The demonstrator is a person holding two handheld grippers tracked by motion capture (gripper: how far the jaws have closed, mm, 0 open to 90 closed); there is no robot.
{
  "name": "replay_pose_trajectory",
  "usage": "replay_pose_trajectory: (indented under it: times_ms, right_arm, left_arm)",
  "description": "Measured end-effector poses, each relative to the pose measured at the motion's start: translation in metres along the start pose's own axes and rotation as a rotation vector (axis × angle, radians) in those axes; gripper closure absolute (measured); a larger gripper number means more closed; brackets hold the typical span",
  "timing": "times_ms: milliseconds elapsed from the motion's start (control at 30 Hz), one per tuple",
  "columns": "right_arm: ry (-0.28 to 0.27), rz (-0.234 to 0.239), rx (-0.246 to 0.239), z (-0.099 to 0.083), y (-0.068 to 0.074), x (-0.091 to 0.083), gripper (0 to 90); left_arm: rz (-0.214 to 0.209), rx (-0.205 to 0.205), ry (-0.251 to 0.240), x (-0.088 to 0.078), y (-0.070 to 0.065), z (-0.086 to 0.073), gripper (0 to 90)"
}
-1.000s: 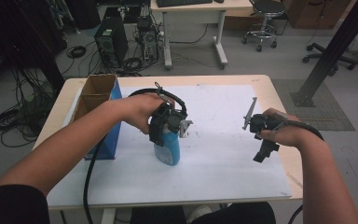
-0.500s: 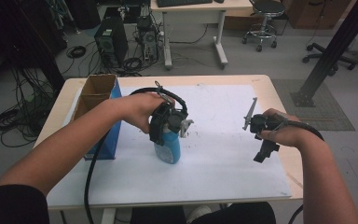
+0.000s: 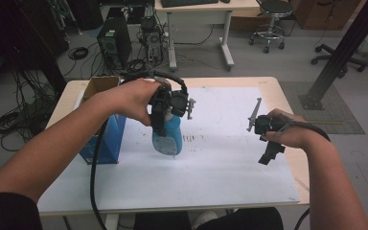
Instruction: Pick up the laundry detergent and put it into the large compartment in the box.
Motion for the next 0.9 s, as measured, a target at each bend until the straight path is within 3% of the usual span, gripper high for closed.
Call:
replay_pose_trajectory:
  times_ms: [100, 133, 167, 200, 233, 300, 333, 367, 433, 467, 500, 600, 800, 900]
  right_arm:
    - [0.0, -0.001, -0.012, 0.004, 0.0, -0.001, 3.4]
    - [0.002, -0.001, -0.016, 0.004, 0.0, -0.002, 3.4]
    - [0.002, -0.001, -0.016, 0.004, 0.0, -0.002, 3.4]
    - [0.001, -0.002, -0.014, 0.005, 0.001, -0.002, 3.4]
    - [0.0, -0.006, -0.023, 0.007, 0.0, -0.004, 3.4]
    - [-0.01, -0.011, -0.028, 0.009, 0.0, -0.006, 3.4]
    - [-0.01, -0.01, -0.029, 0.009, 0.0, -0.007, 3.4]
    - [-0.01, -0.01, -0.029, 0.009, 0.0, -0.007, 3.4]
    - [-0.008, -0.013, -0.036, 0.011, -0.001, -0.009, 3.4]
    - [-0.009, -0.015, -0.041, 0.012, -0.001, -0.01, 3.4]
    - [-0.009, -0.015, -0.041, 0.012, -0.001, -0.01, 3.4]
    - [-0.002, -0.014, -0.052, 0.014, -0.002, -0.01, 3.4]
    - [-0.003, -0.013, -0.064, 0.016, -0.003, -0.009, 3.5]
    - [0.0, -0.016, -0.07, 0.017, -0.003, -0.009, 3.5]
  left_arm:
    - [0.02, -0.084, -0.02, -0.01, 0.004, -0.006, 37.7]
    - [0.032, -0.134, -0.025, -0.017, 0.006, -0.01, 37.7]
    - [0.032, -0.134, -0.025, -0.017, 0.006, -0.01, 37.6]
    - [0.032, -0.164, -0.026, -0.02, 0.006, -0.011, 37.6]
    - [0.024, -0.223, -0.023, -0.024, 0.008, -0.014, 37.6]
    - [0.022, -0.241, -0.023, -0.026, 0.008, -0.015, 37.6]
    - [0.019, -0.295, -0.022, -0.029, 0.009, -0.018, 37.6]
    - [0.019, -0.295, -0.022, -0.029, 0.009, -0.018, 37.7]
    - [0.019, -0.342, -0.032, -0.033, 0.009, -0.02, 37.6]
    - [0.02, -0.391, -0.036, -0.036, 0.009, -0.023, 37.6]
    - [0.02, -0.391, -0.036, -0.036, 0.009, -0.023, 37.6]
    - [0.027, -0.469, -0.03, -0.043, 0.01, -0.029, 37.7]
    - [0.06, -0.522, -0.022, -0.056, 0.009, -0.036, 37.7]
    - [0.05, -0.601, -0.029, -0.068, 0.009, -0.043, 37.7]
Point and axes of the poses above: each handheld gripper's, and its own axes: x roughly forward along the jaws, z roughly out of its top, y roughly to its left, the point moved 5 cm from there along x, roughly forward along the jaws, and after that the axes turned 1 degree about -x, right-handed, at the moved point
